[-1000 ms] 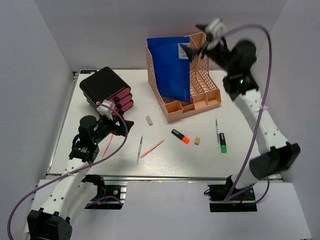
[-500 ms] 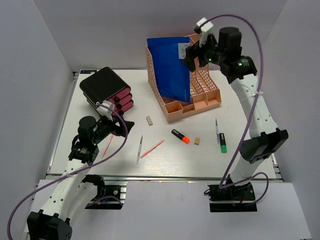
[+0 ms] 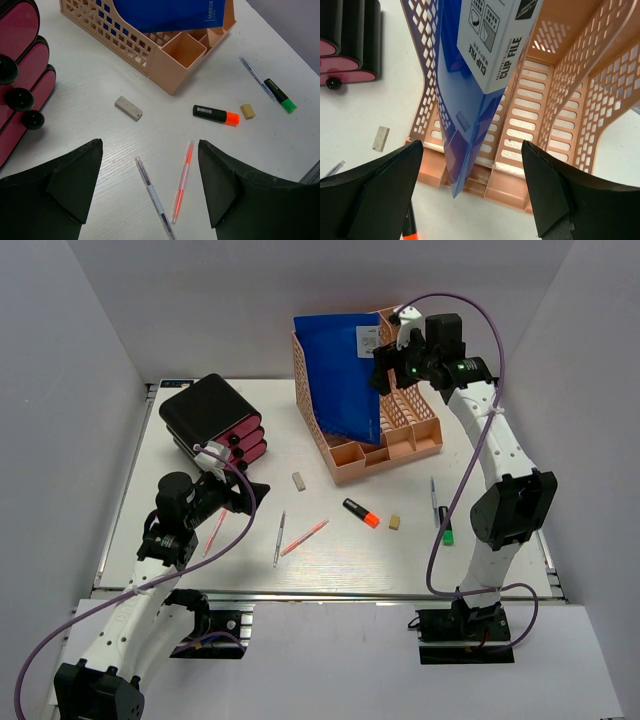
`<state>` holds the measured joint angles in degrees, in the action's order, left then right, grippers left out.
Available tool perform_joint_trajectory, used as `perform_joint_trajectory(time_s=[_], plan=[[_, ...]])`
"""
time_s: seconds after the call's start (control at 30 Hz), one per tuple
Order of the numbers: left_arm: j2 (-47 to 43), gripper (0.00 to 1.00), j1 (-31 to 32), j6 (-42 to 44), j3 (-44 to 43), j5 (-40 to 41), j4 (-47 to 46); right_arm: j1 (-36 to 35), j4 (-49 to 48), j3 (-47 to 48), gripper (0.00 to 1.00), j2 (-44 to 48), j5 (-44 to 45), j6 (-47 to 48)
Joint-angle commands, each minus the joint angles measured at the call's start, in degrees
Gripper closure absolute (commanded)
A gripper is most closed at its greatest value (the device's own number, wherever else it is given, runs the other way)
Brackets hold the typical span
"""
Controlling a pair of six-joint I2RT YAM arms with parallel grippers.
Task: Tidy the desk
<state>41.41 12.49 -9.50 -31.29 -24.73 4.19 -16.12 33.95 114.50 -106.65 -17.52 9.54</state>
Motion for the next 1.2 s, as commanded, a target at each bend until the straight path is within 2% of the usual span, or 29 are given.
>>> perform_joint_trajectory(time_s=[0.0,0.07,0.17,0.27,0.5,0.6,0.9,1.0,1.17], plan=[[-0.45,0.14,-0.27,0.18,0.53,-1.2,-1.37,0.91,-6.17,-1.99,0.16,-1.27,-4.43,-0.4],[-0.19,0.14,-0.27,0.09,0.44,-1.11,-1.37,1.79,-7.23,-2.78,0.16,-1.8,-10.13,-0.31],[0.08,0.14,-0.27,0.18,0.44,-1.02,-1.11,1.97,-10.3,-4.62,0.17,-1.98,-13.41,0.3],[-0.01,0.14,-0.27,0.18,0.35,-0.93,-1.02,1.97,-13.12,-4.46,0.18,-2.51,-14.12,0.22],[-0.28,0.14,-0.27,0.09,0.53,-0.58,-0.93,1.97,-13.21,-2.44,0.22,-6.02,-14.29,1.44],[-0.1,0.14,-0.27,0.09,0.44,-0.58,-0.93,1.97,-13.3,-2.35,0.26,-6.73,-15.52,2.06],[-0.19,0.14,-0.27,-0.08,0.35,-0.32,-0.67,2.14,-15.5,-2.52,0.52,-8.05,-17.63,2.06],[-0.62,0.14,-0.27,-0.08,0.53,-0.14,-0.58,2.06,-15.94,-3.31,0.64,-7.87,-19.13,2.15],[-0.71,0.14,-0.27,-0.17,0.53,-0.14,-0.67,2.06,-16.55,-4.8,0.98,-6.38,-20.27,2.5]])
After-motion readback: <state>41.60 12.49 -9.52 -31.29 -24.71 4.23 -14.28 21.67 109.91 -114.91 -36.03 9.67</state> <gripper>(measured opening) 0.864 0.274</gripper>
